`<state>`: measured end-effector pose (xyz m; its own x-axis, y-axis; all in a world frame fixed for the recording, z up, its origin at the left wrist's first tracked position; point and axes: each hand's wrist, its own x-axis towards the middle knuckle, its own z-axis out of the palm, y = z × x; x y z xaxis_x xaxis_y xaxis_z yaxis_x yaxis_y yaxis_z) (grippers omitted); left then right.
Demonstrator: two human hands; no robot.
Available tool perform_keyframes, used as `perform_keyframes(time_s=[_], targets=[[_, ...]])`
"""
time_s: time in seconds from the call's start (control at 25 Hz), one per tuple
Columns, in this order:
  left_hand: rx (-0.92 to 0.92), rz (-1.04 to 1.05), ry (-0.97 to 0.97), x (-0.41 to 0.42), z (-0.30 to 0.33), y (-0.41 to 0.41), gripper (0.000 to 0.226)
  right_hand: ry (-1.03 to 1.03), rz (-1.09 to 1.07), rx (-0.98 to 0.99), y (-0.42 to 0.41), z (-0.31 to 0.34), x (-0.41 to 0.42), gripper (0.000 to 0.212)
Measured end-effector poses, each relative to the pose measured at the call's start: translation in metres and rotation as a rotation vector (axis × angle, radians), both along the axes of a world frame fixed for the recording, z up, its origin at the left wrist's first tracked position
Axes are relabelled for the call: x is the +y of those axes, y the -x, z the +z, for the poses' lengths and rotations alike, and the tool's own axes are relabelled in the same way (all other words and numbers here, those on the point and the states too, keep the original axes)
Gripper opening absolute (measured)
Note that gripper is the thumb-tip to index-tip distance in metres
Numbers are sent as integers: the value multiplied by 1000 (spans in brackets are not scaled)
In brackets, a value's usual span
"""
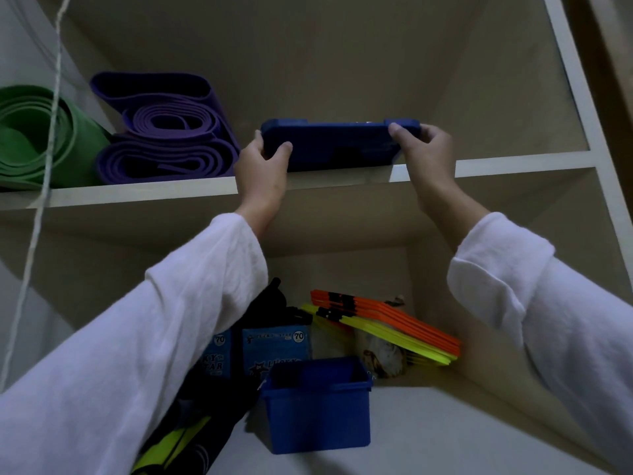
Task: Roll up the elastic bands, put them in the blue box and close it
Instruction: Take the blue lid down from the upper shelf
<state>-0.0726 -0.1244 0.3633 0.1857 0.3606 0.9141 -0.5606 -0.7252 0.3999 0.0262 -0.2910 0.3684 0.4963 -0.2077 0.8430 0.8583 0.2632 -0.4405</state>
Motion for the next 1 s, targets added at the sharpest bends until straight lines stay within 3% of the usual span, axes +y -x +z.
perform_keyframes(time_s=[0.16,0.36,0.64,1.0], targets=[[-132,81,-13,-16,-5,25,58,-44,-54,-122,28,-3,-9,31],[-241,27,-50,-29,-13,58,58,-100,-128,-179,64,-5,-26,32],[-303,-24,-58,-43,-41,100,59,-138,-155,-255,113,-30,-46,34],[-296,-65,-52,-44,-115,132,58,-192,-180,-196,149,-104,-47,34]])
